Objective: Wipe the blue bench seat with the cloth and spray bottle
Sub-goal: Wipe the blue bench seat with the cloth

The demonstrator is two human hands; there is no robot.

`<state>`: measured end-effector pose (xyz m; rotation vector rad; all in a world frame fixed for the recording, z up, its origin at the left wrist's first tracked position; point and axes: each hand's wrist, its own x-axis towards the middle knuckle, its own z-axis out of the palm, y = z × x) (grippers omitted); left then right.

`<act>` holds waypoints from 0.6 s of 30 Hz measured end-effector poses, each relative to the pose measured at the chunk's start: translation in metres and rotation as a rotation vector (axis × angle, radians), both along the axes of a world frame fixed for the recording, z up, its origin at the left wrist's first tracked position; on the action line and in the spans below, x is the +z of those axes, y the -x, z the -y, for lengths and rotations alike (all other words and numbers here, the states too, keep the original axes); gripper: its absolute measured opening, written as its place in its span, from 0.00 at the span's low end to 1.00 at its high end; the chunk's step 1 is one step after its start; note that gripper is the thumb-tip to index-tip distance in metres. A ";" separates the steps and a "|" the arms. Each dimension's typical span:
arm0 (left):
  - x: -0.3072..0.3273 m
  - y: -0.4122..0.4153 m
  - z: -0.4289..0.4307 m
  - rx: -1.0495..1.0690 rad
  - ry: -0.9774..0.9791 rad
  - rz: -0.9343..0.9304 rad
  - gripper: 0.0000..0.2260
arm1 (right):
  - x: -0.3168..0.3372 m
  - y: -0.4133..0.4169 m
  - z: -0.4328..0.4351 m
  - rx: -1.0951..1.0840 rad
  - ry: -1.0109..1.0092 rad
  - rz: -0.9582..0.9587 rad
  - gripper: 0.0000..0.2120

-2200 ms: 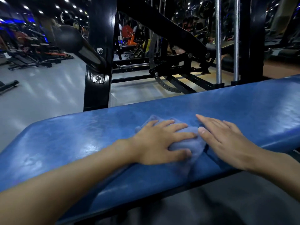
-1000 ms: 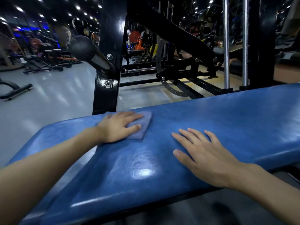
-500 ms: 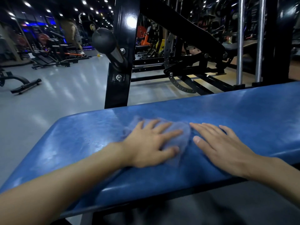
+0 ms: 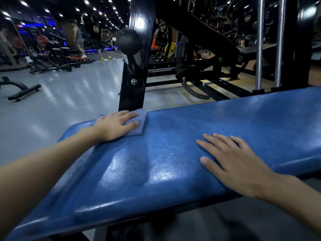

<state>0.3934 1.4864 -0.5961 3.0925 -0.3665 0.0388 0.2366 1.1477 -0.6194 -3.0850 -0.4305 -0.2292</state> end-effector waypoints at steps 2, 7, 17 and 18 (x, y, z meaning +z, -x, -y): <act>-0.001 -0.007 -0.011 0.077 -0.019 -0.002 0.26 | 0.001 0.000 -0.001 -0.004 -0.004 0.002 0.38; -0.005 0.009 0.015 0.039 -0.062 -0.001 0.32 | -0.001 -0.002 -0.001 -0.017 -0.002 -0.016 0.37; -0.006 0.139 0.102 -0.620 -0.054 0.074 0.29 | 0.003 -0.005 0.000 -0.067 -0.372 0.006 0.39; -0.004 0.137 0.099 -0.626 -0.046 0.065 0.29 | 0.005 -0.003 -0.002 -0.072 -0.361 0.020 0.39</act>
